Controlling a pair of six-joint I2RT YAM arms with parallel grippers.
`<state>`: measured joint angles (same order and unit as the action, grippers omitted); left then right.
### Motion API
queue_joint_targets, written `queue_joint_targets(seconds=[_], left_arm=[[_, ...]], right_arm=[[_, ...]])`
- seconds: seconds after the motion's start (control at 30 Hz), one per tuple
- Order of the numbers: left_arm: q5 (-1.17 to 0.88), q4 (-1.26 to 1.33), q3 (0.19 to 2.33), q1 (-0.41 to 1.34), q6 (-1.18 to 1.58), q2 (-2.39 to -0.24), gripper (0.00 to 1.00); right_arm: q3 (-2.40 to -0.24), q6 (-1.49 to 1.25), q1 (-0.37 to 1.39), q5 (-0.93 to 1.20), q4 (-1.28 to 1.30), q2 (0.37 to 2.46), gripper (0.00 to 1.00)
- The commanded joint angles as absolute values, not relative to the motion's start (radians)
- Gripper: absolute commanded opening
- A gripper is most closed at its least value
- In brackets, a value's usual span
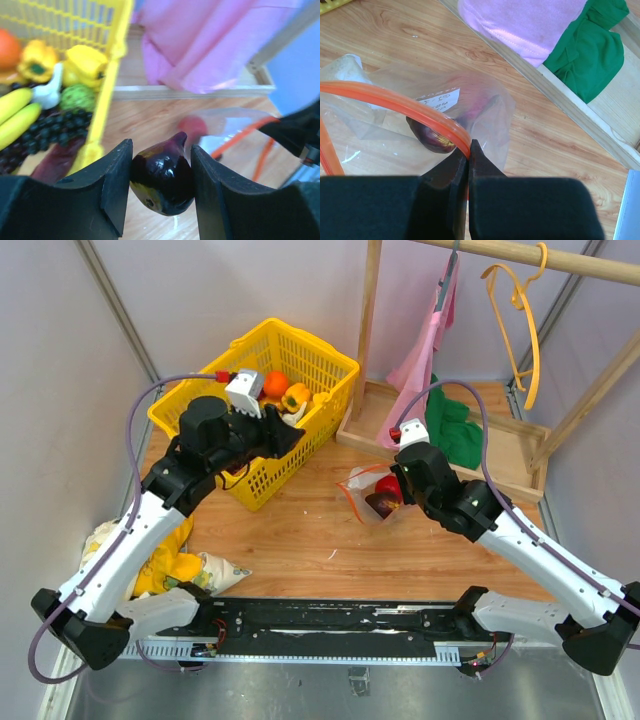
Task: Place the food in the zip-top bag and seal the zipper
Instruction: Place the fake fruit in the zipper food storage bag.
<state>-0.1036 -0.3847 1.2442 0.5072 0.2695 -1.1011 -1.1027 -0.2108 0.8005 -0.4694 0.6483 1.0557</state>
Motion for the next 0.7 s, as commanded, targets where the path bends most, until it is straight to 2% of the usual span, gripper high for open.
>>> queue_joint_targets(seconds=[0.0, 0.33, 0.67], left_arm=[[-0.155, -0.272, 1.226, 0.631, 0.25, -1.08, 0.34], [-0.115, -0.102, 1.154, 0.918, 0.173, -1.165, 0.34], [-0.088, 0.063, 1.071, 1.01, 0.15, -1.284, 0.35]], right_arm=[[-1.14, -0.231, 0.793, -0.457, 0.628, 1.055, 0.01], [-1.141, -0.232, 0.793, -0.456, 0.627, 1.043, 0.01], [-1.126, -0.229, 0.794, -0.413, 0.613, 1.019, 0.01]])
